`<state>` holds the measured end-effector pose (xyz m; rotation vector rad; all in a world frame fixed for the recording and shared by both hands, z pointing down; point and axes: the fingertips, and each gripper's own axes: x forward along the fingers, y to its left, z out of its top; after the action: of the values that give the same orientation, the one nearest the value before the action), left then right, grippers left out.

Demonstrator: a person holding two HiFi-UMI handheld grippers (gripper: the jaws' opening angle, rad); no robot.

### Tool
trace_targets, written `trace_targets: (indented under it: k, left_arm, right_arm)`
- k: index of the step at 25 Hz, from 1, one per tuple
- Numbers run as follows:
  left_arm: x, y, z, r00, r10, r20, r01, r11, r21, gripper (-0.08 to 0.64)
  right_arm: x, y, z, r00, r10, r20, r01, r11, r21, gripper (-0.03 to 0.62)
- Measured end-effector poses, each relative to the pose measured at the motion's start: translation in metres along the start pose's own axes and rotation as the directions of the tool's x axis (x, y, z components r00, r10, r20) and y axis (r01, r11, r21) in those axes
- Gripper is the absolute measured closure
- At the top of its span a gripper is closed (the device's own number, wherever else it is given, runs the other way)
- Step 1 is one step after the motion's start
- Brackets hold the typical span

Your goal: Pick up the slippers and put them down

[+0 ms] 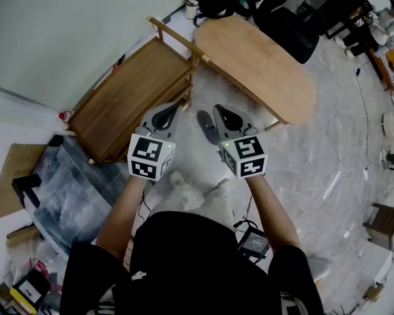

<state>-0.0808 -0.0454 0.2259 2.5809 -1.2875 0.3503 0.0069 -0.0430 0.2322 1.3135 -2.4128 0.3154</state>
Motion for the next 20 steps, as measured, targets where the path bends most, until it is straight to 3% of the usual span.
trace_targets:
  k: [7, 20]
  left_arm:
    - [-0.011, -0.010, 0.019, 0.999, 0.014, 0.041, -0.014, 1.000, 0.005, 0.555]
    - [-0.029, -0.087, 0.061, 0.992, 0.050, 0.114, -0.052, 0.998, 0.018, 0.555]
  right_arm:
    - [-0.017, 0.001, 0.014, 0.999, -0.008, 0.043, 0.008, 1.000, -0.013, 0.595]
    - [-0.099, -0.023, 0.036, 0.993, 0.002, 0.121, 0.001, 1.000, -0.028, 0.595]
